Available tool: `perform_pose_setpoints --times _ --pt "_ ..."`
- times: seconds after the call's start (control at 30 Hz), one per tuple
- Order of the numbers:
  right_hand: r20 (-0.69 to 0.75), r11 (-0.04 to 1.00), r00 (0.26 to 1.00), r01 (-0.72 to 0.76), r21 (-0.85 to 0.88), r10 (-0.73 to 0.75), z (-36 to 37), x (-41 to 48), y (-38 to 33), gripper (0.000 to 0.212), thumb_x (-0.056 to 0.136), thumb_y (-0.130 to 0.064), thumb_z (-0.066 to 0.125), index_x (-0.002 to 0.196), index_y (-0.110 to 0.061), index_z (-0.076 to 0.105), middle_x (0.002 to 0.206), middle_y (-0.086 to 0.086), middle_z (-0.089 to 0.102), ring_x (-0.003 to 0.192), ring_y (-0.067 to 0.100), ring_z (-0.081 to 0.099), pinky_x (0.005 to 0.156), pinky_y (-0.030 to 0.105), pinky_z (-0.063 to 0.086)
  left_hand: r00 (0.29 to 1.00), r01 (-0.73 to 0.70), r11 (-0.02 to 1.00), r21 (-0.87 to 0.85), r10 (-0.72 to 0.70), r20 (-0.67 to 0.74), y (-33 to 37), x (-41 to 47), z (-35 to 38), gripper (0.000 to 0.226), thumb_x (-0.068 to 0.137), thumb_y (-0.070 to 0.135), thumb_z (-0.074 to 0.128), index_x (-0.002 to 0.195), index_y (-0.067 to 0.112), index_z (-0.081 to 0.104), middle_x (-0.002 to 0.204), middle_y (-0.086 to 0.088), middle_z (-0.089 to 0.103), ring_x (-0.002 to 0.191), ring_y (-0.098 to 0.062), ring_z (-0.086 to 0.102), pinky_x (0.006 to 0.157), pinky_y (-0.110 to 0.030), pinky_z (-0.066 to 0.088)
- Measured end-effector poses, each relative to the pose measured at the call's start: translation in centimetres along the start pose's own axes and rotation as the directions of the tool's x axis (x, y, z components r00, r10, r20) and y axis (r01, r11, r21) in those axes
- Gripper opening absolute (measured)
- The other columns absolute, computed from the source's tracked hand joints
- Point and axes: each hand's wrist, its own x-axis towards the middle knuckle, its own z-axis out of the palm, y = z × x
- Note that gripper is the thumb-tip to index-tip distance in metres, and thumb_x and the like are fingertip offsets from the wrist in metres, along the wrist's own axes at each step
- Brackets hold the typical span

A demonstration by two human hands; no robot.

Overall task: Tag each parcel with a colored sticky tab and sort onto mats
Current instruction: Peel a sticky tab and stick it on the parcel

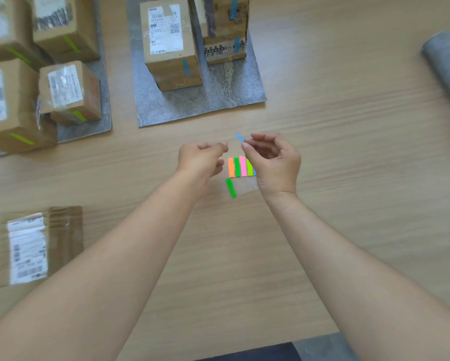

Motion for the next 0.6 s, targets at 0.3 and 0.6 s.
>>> perform_pose_setpoints --times 0.3,0.6 --pt "0.337 0.985 0.935 0.146 -0.088 -0.109 4.9 -5.7 -1.6 0.02 0.082 0.003 0.08 0.093 -0.013 0.074 0.089 0.004 0.078 0.084 0.016 0.076 0.079 0.027 0.06 0.983 0.18 0.953 -0.244 -0.166 0.075 -0.8 -1.9 -8.5 0.032 0.078 0.016 0.083 0.107 0.007 0.073 0.114 -0.013 0.07 0.088 -0.022 0.07 0.072 -0.028 0.06" --pt "0.378 0.968 0.923 0.157 -0.195 -0.074 10.0 -13.4 -1.8 0.038 0.089 -0.003 0.066 0.124 -0.017 0.073 0.118 -0.012 0.071 0.101 0.008 0.072 0.084 0.026 0.059 0.99 -0.088 0.993 -0.082 0.079 -0.115 -4.2 -6.4 -18.5 0.009 0.086 0.008 0.076 0.085 0.006 0.067 0.087 -0.006 0.067 0.08 -0.019 0.063 0.088 -0.039 0.06"
